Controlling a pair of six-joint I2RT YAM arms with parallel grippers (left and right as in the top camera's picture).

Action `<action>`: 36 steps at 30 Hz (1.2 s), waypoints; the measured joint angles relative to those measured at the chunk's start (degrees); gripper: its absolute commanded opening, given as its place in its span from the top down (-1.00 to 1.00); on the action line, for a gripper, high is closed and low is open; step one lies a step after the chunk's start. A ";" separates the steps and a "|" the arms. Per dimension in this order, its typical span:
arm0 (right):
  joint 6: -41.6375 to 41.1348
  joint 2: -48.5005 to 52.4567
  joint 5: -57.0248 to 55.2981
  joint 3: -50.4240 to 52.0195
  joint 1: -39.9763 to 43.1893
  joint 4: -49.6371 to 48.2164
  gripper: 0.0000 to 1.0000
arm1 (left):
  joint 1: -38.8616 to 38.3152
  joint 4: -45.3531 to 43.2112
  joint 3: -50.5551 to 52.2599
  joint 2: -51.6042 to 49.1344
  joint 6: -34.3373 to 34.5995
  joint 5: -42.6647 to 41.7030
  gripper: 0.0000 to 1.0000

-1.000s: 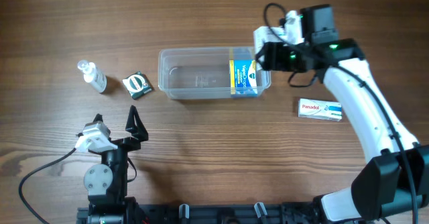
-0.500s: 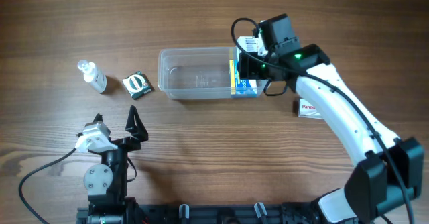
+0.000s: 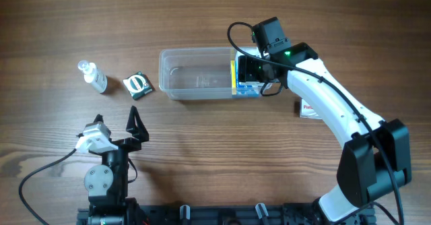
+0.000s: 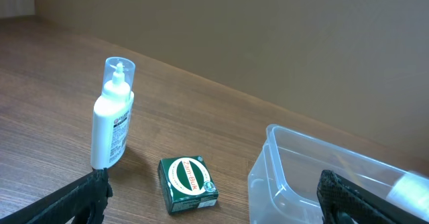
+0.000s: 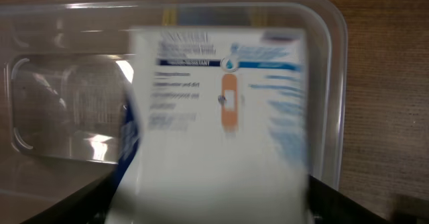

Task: Pack container
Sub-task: 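Carry the Hansaplast box into the container beside VapoDrops and release, then move the right gripper to the white Panadol box and grasp it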

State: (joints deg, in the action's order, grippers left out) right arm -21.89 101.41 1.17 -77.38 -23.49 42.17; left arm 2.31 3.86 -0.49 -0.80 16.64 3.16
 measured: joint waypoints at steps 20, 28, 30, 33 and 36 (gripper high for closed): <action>1.14 -2.21 0.07 -1.01 0.02 0.83 -0.85 | 0.00 0.00 0.00 0.00 0.00 0.00 -1.00; 1.31 -14.78 0.04 -3.78 7.78 13.18 -1.00 | 0.00 0.00 0.00 0.00 0.00 0.00 -1.00; 0.61 -15.47 0.00 -3.91 11.80 16.74 -0.99 | 0.00 0.00 0.00 0.00 -0.02 0.00 -0.99; -1.31 -15.15 -0.09 -3.39 17.09 19.87 -0.99 | 0.00 0.00 0.00 0.00 -0.02 0.02 -0.99; -4.66 -15.13 -0.13 -1.70 20.06 20.76 -0.99 | 0.00 0.00 0.00 0.00 0.00 0.00 -0.99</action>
State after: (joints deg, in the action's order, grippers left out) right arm -26.55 86.28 1.04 -79.09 -3.42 62.94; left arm 2.31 3.86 -0.49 -0.80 16.64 3.16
